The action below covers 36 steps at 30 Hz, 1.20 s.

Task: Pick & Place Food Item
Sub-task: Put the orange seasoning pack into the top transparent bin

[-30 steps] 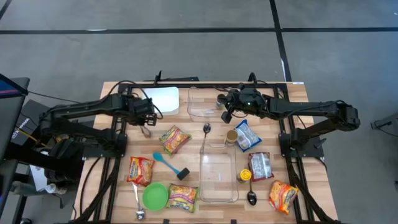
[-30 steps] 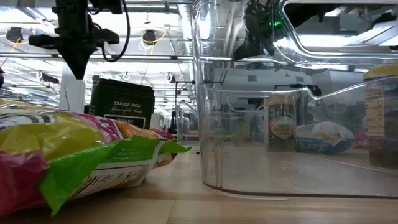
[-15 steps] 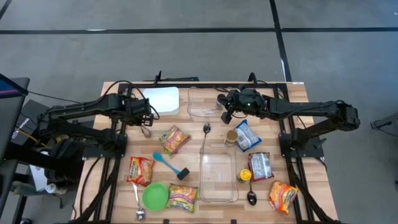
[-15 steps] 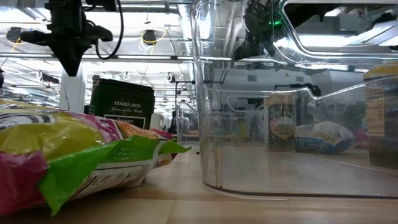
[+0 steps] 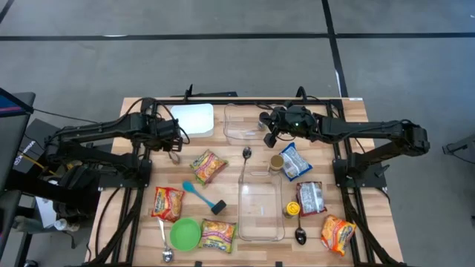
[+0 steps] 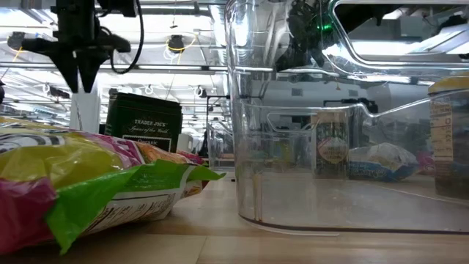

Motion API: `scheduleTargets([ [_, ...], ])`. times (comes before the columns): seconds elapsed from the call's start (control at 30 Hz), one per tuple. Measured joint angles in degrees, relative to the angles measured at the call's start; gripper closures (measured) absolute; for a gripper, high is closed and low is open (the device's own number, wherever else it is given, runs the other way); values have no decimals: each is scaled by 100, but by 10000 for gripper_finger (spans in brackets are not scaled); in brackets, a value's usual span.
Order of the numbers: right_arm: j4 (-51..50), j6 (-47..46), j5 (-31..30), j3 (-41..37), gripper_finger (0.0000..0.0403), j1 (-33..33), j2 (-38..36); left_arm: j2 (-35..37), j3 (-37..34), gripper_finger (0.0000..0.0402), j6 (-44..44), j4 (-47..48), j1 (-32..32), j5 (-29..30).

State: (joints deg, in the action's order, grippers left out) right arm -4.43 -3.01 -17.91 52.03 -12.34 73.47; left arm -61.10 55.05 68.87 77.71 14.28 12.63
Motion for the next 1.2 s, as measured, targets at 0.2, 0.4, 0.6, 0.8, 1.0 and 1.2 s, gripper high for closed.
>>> scheduleTargets([
  [0.2,-2,-2,0,0,388,0,0,0,-366,267,512,-67,0,-18],
  [0.4,-4,-2,1,0,388,0,0,0,-500,263,558,-454,0,-119],
  [0.6,-75,-4,2,0,388,0,0,0,-505,266,560,-597,-2,-171],
  [0.8,-118,-4,2,0,388,0,0,0,-505,264,560,-852,-2,-285],
  [1.0,-118,-4,2,0,388,0,0,0,-505,273,557,-1005,-2,-405],
  [1.2,-118,-6,2,0,388,0,0,0,-505,282,558,-1027,-2,-403],
])
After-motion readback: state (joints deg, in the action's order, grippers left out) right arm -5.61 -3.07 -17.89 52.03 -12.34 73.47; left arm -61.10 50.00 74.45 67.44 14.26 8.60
